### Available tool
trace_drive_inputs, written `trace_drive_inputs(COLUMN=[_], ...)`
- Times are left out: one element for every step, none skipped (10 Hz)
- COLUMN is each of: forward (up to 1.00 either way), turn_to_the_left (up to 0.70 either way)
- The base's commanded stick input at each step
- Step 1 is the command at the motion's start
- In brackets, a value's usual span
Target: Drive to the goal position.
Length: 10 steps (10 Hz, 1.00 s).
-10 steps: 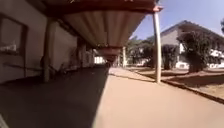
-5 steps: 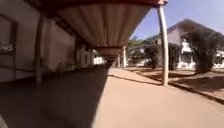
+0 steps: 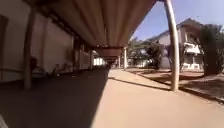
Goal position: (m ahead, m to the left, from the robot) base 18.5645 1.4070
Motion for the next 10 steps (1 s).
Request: trace_drive_inputs(forward=[0.85,0.85,0.85,0.85,0.85,0.85,0.85,0.85,0.85,0.85], turn_to_the_left=[0.0,0.0,0.0,0.0,0.0,0.0,0.0,0.0,0.0,0.0])
